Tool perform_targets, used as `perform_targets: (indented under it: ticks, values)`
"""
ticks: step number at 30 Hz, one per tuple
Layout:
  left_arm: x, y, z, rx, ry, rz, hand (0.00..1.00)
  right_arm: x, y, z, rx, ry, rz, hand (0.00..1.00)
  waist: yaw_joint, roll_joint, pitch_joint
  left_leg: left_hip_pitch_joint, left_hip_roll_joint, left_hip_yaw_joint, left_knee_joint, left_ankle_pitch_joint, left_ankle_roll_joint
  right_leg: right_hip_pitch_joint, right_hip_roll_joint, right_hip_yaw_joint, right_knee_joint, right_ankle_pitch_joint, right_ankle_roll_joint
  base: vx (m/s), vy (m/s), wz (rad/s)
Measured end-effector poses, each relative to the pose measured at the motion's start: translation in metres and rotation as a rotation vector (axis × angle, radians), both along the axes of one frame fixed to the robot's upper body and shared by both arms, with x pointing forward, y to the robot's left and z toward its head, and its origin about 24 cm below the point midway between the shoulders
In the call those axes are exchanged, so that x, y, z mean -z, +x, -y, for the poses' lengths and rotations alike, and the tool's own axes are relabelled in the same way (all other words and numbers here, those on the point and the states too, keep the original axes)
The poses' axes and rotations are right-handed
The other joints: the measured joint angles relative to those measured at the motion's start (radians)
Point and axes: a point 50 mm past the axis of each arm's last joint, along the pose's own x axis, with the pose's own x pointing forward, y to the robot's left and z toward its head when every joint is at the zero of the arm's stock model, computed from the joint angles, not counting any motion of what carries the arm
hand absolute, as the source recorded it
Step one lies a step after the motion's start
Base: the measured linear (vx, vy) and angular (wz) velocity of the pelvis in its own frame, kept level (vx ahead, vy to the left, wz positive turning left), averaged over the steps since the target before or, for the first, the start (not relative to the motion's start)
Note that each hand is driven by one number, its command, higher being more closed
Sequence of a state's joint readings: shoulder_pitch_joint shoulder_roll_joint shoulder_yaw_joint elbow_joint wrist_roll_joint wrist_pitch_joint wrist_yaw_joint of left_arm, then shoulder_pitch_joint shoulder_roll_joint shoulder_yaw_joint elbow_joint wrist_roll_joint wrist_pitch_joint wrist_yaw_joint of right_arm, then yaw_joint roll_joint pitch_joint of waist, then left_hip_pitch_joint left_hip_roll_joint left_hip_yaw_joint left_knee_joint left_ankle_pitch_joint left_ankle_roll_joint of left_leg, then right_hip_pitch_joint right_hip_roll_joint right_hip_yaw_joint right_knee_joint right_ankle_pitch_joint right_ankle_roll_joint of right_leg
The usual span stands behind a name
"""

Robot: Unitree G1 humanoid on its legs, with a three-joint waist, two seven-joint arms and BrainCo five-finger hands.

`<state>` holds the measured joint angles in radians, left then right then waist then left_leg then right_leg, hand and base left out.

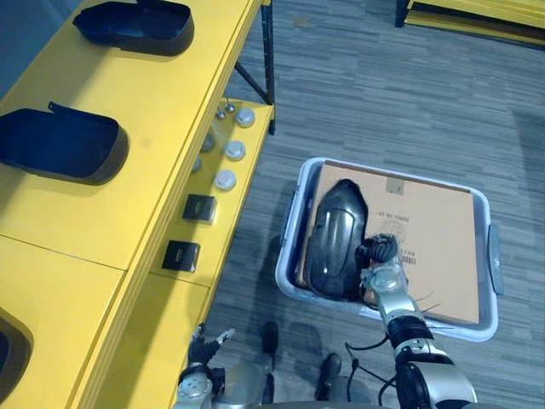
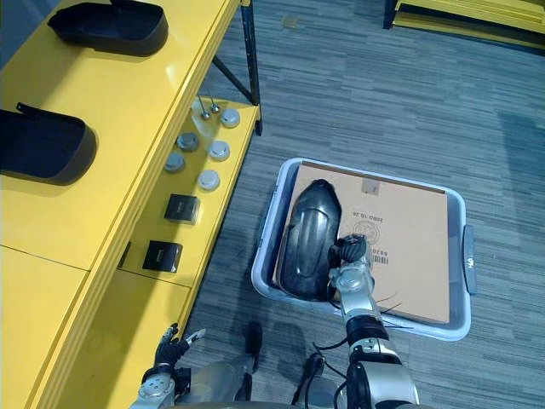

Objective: Walk over and take plastic housings, then place them on the shelf

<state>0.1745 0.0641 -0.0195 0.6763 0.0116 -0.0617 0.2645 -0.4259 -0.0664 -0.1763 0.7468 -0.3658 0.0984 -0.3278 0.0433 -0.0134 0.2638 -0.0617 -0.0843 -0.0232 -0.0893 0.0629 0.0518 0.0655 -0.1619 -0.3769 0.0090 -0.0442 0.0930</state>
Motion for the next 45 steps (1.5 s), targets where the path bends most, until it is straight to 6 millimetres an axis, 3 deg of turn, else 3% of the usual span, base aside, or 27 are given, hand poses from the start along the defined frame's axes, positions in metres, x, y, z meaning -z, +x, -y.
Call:
perform_targets:
  ticks: [6,12,15,21,26,32,38,45]
  values:
    - [0.0,0.0,0.002,0.009,-0.002,0.0,0.0,-0.006,0.002,0.001,0.008,0.022,0.029,1.0,-0.003,0.0,0.0,0.008,-0.001,0.0,0.0,0.004,-0.005,0.005,-0.003,0.001,0.006,0.0,0.0,0.0,0.0,0.0]
    - [-0.007,0.009,0.008,0.026,-0.012,0.041,0.0,-0.034,-0.007,0.014,0.072,-0.011,0.195,1.0,-0.006,-0.002,-0.002,0.028,-0.003,0.0,0.0,0.005,-0.007,0.024,-0.006,0.002,0.006,0.0,0.001,-0.01,-0.004,0.0]
    - [-0.027,0.029,0.02,0.068,-0.028,0.163,0.0,-0.049,-0.016,0.022,0.14,-0.03,0.287,1.0,-0.022,-0.002,-0.004,0.028,-0.005,-0.002,0.0,0.011,-0.016,0.025,-0.008,0.0,0.006,-0.001,0.001,-0.04,-0.02,0.01]
    - [-0.089,0.065,0.055,0.176,-0.105,0.489,0.0,-0.063,-0.036,0.023,0.204,-0.061,0.4,1.0,-0.038,-0.008,-0.045,0.028,-0.011,0.0,0.0,0.014,-0.011,0.022,-0.014,0.02,0.006,-0.025,0.015,-0.03,-0.031,-0.06]
    - [-0.157,0.082,0.077,0.2,-0.162,0.805,0.0,-0.098,-0.043,0.005,0.161,-0.072,0.574,1.0,-0.065,-0.006,-0.075,0.045,-0.005,-0.002,0.0,0.017,-0.006,0.04,-0.007,0.02,0.006,-0.028,0.014,-0.01,-0.05,0.0]
    - [-0.204,0.092,0.103,0.259,-0.223,1.024,0.0,-0.137,-0.048,-0.03,0.051,-0.024,0.79,1.0,-0.08,-0.007,-0.105,0.061,-0.005,0.0,-0.001,0.019,-0.004,0.053,-0.008,0.022,0.007,-0.028,0.013,0.0,-0.007,0.0]
    - [-0.213,0.092,0.124,0.335,-0.21,1.064,0.0,-0.158,-0.056,-0.063,-0.086,0.085,0.927,1.0,-0.083,-0.012,-0.132,0.07,-0.004,0.007,-0.002,0.019,-0.003,0.052,-0.008,0.031,0.008,-0.028,0.013,-0.02,-0.014,-0.03]
    - [-0.196,0.097,0.138,0.382,-0.154,0.977,0.0,-0.167,-0.062,-0.081,-0.176,0.258,0.991,1.0,-0.086,-0.021,-0.151,0.073,-0.002,0.025,-0.004,0.019,-0.003,0.05,-0.008,0.05,0.01,-0.028,0.013,-0.02,-0.009,-0.07]
